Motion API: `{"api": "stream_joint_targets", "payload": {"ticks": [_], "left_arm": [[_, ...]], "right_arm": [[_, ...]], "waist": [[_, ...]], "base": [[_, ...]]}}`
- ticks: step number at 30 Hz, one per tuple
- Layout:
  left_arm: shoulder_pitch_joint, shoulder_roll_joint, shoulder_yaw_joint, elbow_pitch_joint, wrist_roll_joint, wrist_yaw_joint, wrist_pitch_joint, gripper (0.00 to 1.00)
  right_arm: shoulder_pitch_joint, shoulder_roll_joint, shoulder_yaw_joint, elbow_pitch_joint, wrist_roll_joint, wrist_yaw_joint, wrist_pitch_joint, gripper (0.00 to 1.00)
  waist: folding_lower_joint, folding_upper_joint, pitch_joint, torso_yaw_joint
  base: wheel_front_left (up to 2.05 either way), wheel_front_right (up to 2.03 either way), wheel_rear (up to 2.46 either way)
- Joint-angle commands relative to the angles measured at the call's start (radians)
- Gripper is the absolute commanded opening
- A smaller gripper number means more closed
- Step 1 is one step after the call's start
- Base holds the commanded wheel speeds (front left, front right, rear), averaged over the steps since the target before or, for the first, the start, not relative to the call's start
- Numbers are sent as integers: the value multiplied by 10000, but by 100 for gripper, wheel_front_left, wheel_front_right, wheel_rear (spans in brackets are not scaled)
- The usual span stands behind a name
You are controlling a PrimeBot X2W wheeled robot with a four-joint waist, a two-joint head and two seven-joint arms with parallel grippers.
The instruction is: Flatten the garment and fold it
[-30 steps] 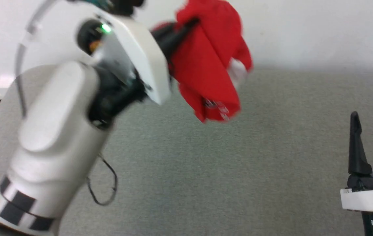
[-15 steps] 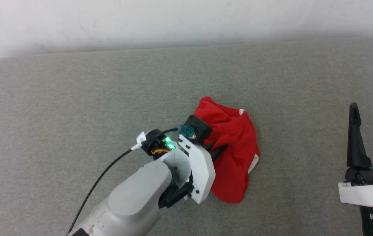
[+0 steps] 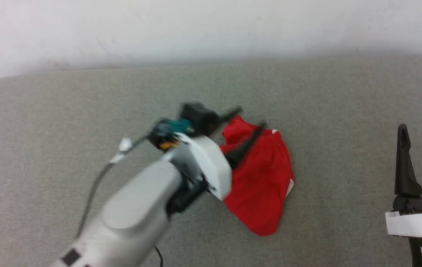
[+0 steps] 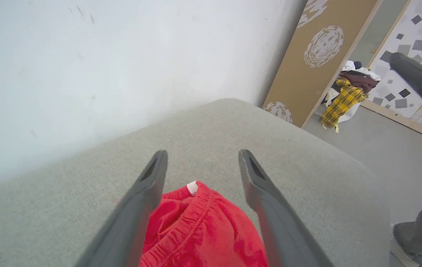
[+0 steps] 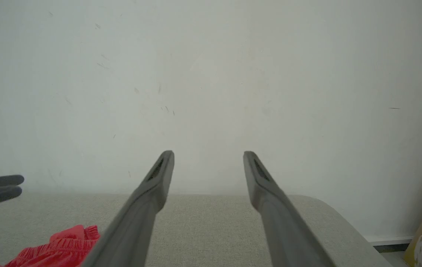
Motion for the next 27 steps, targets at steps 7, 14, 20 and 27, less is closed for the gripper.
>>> {"api": "stream_joint_targets", "payload": {"ticks": [7,14,20,27], "left_arm": [[1437,2204,1656,-2882,501,1795,-1590,100],[4629,3114,3165,-5161,958,3643,-2677,100],[7146,2101,4778,-6284,1860,4079,-2725,100],[7667,1138,5382,-6089,2715,2909,-2728,100]], "right_arm": [[419,22,-122,-65,208,-19,85,100],[891,22,-217,109,458,-19,36,100],[1111,22,-140,334,625,-19,-8,100],[691,22,402,438,594,-19,559,100]], "waist": [[1,0,-533,302],[1,0,-530,339],[1,0,-369,478],[1,0,-141,1060]], "base": [[0,0,0],[0,0,0],[0,0,0],[0,0,0]]}}
